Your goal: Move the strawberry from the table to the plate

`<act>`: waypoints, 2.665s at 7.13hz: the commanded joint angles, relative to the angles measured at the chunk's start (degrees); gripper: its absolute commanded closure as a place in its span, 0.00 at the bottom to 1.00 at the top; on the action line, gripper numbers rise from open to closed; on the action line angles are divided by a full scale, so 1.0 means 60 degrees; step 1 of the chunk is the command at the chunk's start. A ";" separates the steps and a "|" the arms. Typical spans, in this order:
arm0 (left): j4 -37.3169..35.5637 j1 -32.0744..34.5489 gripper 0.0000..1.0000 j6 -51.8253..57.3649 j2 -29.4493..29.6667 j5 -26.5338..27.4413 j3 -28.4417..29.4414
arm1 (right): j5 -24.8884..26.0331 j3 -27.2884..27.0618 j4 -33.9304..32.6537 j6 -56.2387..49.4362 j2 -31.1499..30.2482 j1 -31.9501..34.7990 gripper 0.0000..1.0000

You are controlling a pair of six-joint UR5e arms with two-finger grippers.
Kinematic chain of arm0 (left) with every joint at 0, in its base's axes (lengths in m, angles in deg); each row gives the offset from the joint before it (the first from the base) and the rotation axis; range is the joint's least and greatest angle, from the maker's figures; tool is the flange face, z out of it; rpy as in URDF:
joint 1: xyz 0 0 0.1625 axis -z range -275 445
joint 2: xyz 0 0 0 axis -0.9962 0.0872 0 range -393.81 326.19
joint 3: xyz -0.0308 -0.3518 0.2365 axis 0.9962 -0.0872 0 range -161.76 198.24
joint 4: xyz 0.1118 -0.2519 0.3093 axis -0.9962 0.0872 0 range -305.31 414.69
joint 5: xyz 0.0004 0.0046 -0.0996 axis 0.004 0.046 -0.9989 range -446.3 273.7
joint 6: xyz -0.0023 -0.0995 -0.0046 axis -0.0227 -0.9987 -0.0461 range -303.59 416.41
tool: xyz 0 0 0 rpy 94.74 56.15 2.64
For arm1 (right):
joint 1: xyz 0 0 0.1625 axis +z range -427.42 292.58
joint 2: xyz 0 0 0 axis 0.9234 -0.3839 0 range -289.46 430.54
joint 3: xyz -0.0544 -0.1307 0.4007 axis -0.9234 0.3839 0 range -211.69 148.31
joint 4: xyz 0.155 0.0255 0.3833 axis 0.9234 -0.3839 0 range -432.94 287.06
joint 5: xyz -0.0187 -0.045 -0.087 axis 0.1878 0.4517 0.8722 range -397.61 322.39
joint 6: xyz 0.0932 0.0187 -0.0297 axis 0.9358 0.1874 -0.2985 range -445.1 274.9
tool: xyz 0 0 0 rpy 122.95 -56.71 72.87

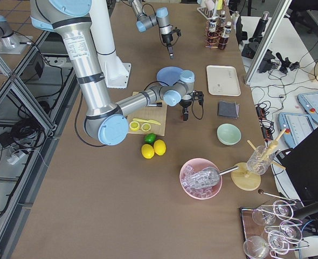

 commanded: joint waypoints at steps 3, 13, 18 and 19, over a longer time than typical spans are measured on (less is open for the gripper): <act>0.0012 -0.0024 0.02 0.0000 -0.0008 0.0000 -0.0093 | -0.0017 0.0053 0.0000 -0.0116 -0.0055 0.0181 0.83; -0.1527 0.2665 0.02 0.6378 -0.1978 -0.0893 -0.1644 | 0.0478 -0.0649 -0.0613 0.0978 0.1876 -0.0721 1.00; -0.0228 0.4438 0.02 0.7873 -0.4484 -0.1679 -0.1881 | 0.2163 -0.0533 -0.1699 0.1873 0.3356 -0.2568 1.00; -0.0252 0.5517 0.02 0.9302 -0.4984 -0.3106 -0.1591 | 0.2209 -0.0518 -0.1699 0.1919 0.3430 -0.2701 1.00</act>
